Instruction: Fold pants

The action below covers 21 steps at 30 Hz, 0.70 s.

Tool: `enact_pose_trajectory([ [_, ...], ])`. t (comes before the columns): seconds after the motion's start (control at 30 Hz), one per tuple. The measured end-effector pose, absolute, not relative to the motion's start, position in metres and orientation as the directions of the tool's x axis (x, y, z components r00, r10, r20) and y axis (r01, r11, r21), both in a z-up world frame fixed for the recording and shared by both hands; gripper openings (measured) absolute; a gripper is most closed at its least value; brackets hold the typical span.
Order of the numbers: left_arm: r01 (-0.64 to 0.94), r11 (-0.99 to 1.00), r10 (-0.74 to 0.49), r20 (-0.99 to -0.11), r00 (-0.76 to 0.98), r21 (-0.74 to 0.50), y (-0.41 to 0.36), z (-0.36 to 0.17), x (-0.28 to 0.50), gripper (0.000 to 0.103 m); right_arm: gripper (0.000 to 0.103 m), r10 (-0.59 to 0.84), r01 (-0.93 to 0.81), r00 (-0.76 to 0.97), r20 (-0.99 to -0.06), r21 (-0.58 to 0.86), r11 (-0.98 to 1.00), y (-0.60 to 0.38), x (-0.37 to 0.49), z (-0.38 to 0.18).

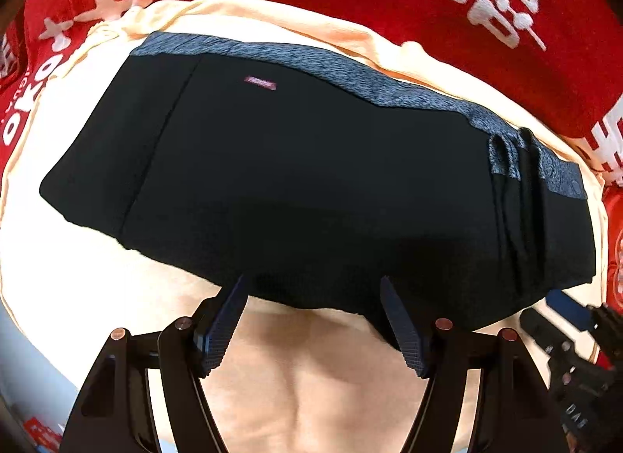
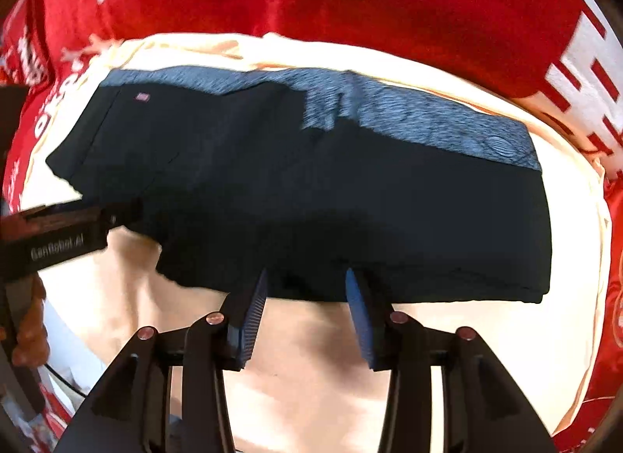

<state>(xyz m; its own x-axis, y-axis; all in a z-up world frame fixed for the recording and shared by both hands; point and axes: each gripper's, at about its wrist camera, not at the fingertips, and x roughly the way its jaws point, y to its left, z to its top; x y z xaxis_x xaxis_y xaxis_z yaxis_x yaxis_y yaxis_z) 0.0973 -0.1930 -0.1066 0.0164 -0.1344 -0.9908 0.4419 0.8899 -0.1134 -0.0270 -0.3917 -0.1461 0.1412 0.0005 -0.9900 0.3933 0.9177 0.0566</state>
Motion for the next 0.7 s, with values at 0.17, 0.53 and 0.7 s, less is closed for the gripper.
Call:
enact_pose_trajectory([
  [0.17,0.416,0.902,-0.137,-0.99,0.021,-0.116,-0.169,-0.109,0.108,0.072,0.046,0.015,0.365,0.138,-0.99,0.065,0.929,-0.373,-0.013,-0.148],
  [0.53,0.311,0.936,-0.182,-0.983,0.024,-0.166,-0.123,-0.116,0.135,0.072,0.056,0.019,0.31,0.093,-0.995,0.047,0.949,-0.345,0.016,-0.165],
  [0.7,0.274,0.943,-0.202,-0.979,0.029,-0.187,-0.102,-0.119,0.142,0.072,0.061,0.025,0.314,0.074,-0.997,0.047,0.948,-0.341,0.02,-0.175],
])
